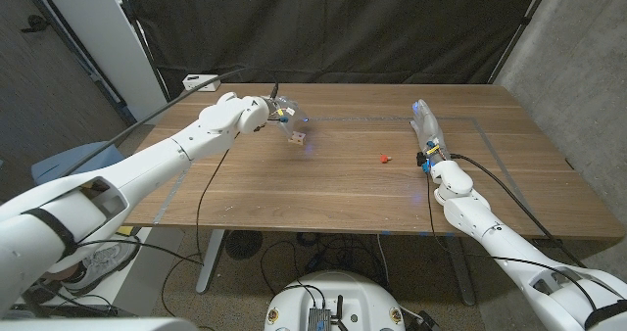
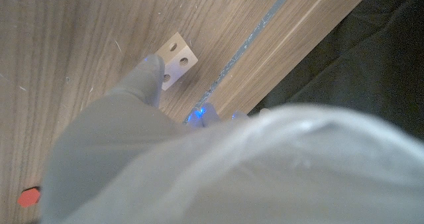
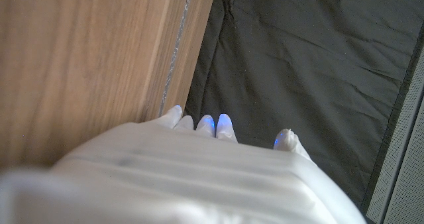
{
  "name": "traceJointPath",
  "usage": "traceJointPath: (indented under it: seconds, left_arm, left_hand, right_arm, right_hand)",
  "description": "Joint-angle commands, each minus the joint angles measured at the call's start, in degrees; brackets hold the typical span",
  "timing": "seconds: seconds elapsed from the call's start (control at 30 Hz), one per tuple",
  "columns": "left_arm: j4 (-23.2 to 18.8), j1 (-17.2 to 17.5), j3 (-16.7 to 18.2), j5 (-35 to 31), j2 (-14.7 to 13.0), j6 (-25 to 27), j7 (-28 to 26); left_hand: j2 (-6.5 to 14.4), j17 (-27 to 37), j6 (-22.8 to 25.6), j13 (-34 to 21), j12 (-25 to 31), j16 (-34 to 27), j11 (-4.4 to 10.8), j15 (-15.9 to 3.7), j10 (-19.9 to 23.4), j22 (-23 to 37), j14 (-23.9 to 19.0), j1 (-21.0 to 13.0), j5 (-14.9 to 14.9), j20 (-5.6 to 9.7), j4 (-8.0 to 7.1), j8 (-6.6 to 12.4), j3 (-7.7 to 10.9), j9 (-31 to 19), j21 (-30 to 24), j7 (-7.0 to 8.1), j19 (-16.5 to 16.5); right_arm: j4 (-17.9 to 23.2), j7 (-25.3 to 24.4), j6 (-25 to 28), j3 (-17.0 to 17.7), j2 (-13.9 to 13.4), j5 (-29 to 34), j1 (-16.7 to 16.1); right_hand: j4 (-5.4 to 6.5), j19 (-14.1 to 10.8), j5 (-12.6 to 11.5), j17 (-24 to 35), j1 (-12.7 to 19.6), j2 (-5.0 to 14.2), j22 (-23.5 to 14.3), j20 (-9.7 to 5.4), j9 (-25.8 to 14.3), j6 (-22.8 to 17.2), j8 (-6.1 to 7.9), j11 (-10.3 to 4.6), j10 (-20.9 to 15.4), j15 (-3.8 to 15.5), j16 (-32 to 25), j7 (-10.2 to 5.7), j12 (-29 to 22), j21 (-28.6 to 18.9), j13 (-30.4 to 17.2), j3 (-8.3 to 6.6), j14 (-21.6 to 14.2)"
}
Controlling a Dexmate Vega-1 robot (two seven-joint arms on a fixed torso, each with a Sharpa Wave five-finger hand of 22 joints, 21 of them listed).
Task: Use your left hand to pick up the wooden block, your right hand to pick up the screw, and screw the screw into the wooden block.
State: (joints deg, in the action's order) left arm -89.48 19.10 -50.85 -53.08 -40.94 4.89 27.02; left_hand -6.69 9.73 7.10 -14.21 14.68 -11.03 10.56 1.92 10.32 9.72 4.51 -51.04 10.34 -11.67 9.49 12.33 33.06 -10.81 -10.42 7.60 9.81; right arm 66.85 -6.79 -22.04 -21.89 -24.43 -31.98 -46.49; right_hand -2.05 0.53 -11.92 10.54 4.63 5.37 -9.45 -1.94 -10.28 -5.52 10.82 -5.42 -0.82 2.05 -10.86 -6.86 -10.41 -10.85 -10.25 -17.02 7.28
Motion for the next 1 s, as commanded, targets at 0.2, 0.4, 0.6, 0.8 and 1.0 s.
traceJointPath:
  seconds: [0.2,0.4,0.6,0.8,1.0]
  left_arm:
    - [2.3,-0.4,-1.3,0.3,0.8,0.0,-1.6]
    - [2.6,-0.2,-1.7,-0.1,0.9,0.7,-2.2]
    - [3.3,-0.3,-2.0,0.1,1.0,0.8,-2.4]
    - [3.9,-0.3,-2.3,0.2,1.0,1.0,-2.6]
    - [4.4,-0.2,-2.5,0.3,1.1,1.0,-3.7]
  left_hand:
    - [0.1,0.3,1.6,-0.4,0.8,-0.5,0.45,-0.37,1.5,0.2,-1.1,-0.5,-0.2,-0.40,-0.37,0.78,-0.46,-0.1,-0.5,0.06,2.0]
    - [0.1,0.3,3.0,-0.6,1.2,-0.6,1.31,-0.90,2.5,0.2,-1.9,-0.9,-0.2,-0.42,-0.38,1.14,-0.76,-0.2,-0.6,0.60,1.7]
    - [0.1,0.3,3.5,-0.8,1.4,-0.7,1.50,-1.09,2.8,0.2,-2.4,-1.0,-0.2,-0.38,-0.41,1.20,-0.91,-0.2,-0.6,0.86,1.4]
    - [0.2,0.3,3.8,-0.9,1.4,-0.7,1.56,-1.13,3.0,0.2,-2.6,-0.9,-0.2,-0.41,-0.50,1.18,-1.05,-0.2,-0.6,0.80,1.2]
    - [0.2,0.3,4.7,-1.0,1.8,-0.9,1.58,-1.40,3.8,0.2,-3.6,-1.0,-0.2,-0.32,-0.57,1.33,-1.30,-0.2,-0.7,0.70,0.7]
  right_arm:
    - [-0.1,-0.5,0.5,0.1,0.0,0.0,-0.2]
    - [-0.3,-0.6,0.7,0.1,0.0,0.0,-0.1]
    - [-0.2,-1.0,0.8,0.0,0.1,0.1,-0.2]
    - [-0.3,-1.1,0.8,0.0,0.1,0.1,-0.3]
    - [-0.1,-1.4,0.9,0.0,0.1,0.3,-0.3]
  right_hand:
    - [0.10,0.1,-0.3,0.1,0.3,0.14,-0.3,-1.15,-0.1,-0.2,-0.02,-0.23,0.1,1.05,-0.3,-0.33,-0.4,0.1,-0.2,-0.38,-0.3]
    - [0.12,0.1,-0.3,0.1,0.3,0.15,-0.3,-1.16,-0.1,-0.2,-0.02,-0.27,0.1,0.97,-0.3,-0.33,-0.4,0.1,-0.2,-0.40,-0.3]
    - [0.13,0.1,-0.3,0.1,0.3,0.16,-0.3,-1.21,-0.1,-0.2,-0.03,-0.25,0.1,0.92,-0.3,-0.37,-0.4,0.1,-0.2,-0.42,-0.3]
    - [0.14,0.1,-0.3,0.1,0.3,0.17,-0.3,-1.21,-0.1,-0.2,-0.03,-0.24,0.0,0.91,-0.3,-0.43,-0.4,0.0,-0.2,-0.45,-0.3]
    - [0.14,0.1,-0.3,0.2,0.2,0.16,-0.3,-1.21,-0.1,-0.2,-0.03,-0.27,0.1,0.93,-0.3,-0.45,-0.4,0.0,-0.2,-0.47,-0.3]
